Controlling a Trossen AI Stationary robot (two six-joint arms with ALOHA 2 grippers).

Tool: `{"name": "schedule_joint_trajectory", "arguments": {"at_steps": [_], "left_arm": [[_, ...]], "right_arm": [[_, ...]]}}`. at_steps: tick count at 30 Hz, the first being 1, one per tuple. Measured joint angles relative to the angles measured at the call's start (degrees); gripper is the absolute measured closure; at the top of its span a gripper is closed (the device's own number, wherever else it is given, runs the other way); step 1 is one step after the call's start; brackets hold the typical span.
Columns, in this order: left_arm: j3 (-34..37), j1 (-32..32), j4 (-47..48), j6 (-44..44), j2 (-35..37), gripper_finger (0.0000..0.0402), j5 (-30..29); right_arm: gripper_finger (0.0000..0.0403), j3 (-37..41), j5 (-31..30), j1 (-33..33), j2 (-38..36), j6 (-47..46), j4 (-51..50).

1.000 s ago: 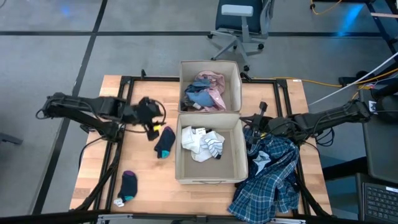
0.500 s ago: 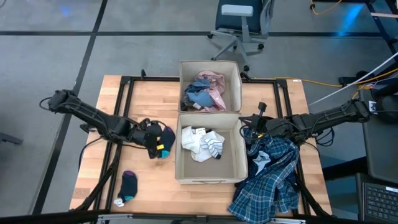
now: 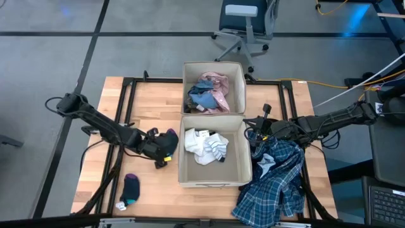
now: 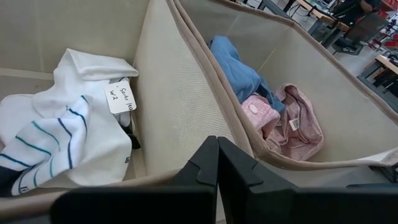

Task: Sort clothes
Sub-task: Put the dark blue sock into the top laundry organizer

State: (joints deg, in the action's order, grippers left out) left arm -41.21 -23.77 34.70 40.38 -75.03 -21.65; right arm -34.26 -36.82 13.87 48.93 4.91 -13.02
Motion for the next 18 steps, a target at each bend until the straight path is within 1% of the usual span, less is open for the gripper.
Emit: {"name": "schedule_joint_trajectory", "arguments": {"at_steps": [7, 12, 14, 18], "left_arm": [[0.7, 0.7, -0.7, 1.6, -6.5, 0.0224, 0.0], [4.2, 2.0, -7.0, 1.8, -10.1, 0.0224, 1.8], [5.3, 2.6, -9.8, 1.9, -10.9, 0.0224, 2.5], [7.4, 3.4, -12.4, 2.3, -11.4, 0.0225, 2.4]], "right_arm": [[0.0395, 0.0, 0.3, 0.0, 0.0, -0.1, 0.0], [0.0395, 0.0, 0.3, 0.0, 0.0, -0.1, 0.0], [0.0395, 0.0, 0.3, 0.0, 0.0, -0.1, 0.0], [0.0395, 0.0, 0.3, 0.0, 0.0, -0.1, 0.0]]}}
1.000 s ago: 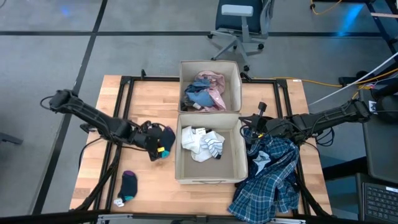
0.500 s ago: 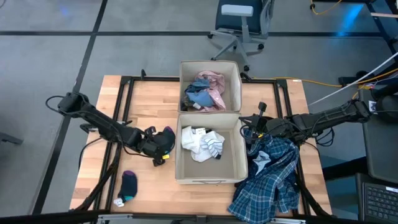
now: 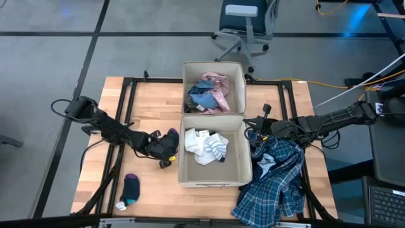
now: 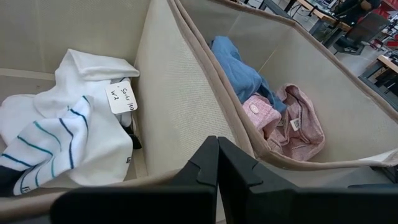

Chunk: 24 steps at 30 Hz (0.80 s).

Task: Sort clothes
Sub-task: Put the dark blue sock into the top laundry organizer

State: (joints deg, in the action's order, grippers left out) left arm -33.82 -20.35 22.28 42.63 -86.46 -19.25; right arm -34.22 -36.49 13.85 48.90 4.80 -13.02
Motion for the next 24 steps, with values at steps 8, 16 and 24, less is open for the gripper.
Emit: {"name": "schedule_joint_trajectory", "arguments": {"at_steps": [8, 16, 24], "left_arm": [[0.3, 0.2, -0.2, -1.1, 0.0, 0.0319, -0.4], [0.4, 0.1, 1.1, -1.5, 0.8, 0.039, -1.1], [-1.8, 0.0, 7.8, -2.6, 9.5, 0.0396, 0.1]], "right_arm": [[0.0395, 0.0, 0.0, 0.0, 0.0, 0.0, -0.1], [0.0395, 0.0, 0.0, 0.0, 0.0, 0.0, -0.3], [0.0395, 0.0, 0.0, 0.0, 0.0, 0.0, -0.4]]}}
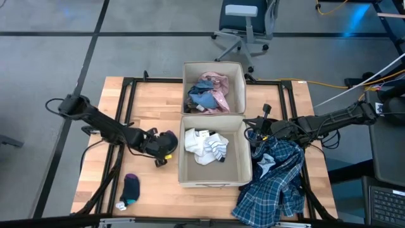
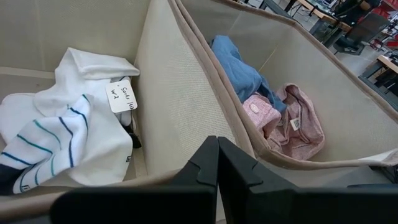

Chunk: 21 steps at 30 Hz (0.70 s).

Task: Sort clothes
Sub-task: Put the dark blue sock into the top laundry organizer

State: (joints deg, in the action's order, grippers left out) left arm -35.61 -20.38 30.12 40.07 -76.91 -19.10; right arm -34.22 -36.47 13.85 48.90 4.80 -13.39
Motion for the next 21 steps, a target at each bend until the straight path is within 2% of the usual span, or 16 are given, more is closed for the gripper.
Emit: {"name": "schedule_joint_trajectory", "arguments": {"at_steps": [8, 14, 18, 21], "left_arm": [[-4.8, 1.7, 13.7, -1.0, 12.8, 0.0396, -6.5], [-9.3, 7.2, 13.5, -9.9, 21.0, 0.0399, -8.9], [-13.5, 11.5, 11.0, -17.0, 23.8, 0.0398, -13.6], [-15.8, 15.2, 8.3, -23.6, 24.3, 0.0399, -14.2]], "right_arm": [[0.0395, 0.0, 0.0, 0.0, 0.0, 0.0, 0.0], [0.0395, 0.0, 0.0, 0.0, 0.0, 0.1, 0.0], [0.0395, 0.0, 0.0, 0.0, 0.0, 0.2, 0.0], [0.0395, 0.0, 0.0, 0.0, 0.0, 0.2, 0.0]]}}
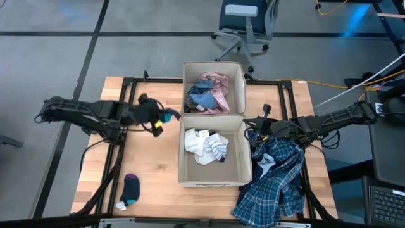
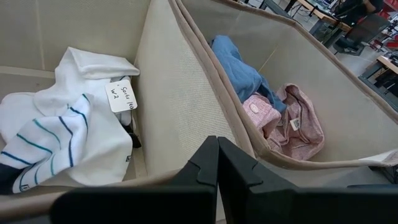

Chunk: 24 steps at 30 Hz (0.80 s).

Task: Sort clothes
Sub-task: Put the dark blue sock into the top laundry organizer

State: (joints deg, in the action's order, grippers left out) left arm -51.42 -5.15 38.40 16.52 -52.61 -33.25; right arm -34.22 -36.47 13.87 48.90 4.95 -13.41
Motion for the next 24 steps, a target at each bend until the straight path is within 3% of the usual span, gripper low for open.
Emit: {"name": "schedule_joint_trajectory", "arguments": {"at_steps": [9, 15, 24], "left_arm": [[-2.6, 9.5, -19.6, -17.5, -0.4, 0.0399, 0.7], [-2.6, 14.9, -32.1, -24.4, -4.6, 0.0399, 8.5], [-2.6, 22.2, -47.0, -25.8, -17.4, 0.0396, 18.2]], "right_arm": [[0.0395, 0.0, 0.0, 0.0, 0.0, 0.0, 0.0], [0.0395, 0.0, 0.0, 0.0, 0.0, 0.0, 0.0], [0.0395, 0.0, 0.0, 0.0, 0.0, 0.0, 0.0]]}}
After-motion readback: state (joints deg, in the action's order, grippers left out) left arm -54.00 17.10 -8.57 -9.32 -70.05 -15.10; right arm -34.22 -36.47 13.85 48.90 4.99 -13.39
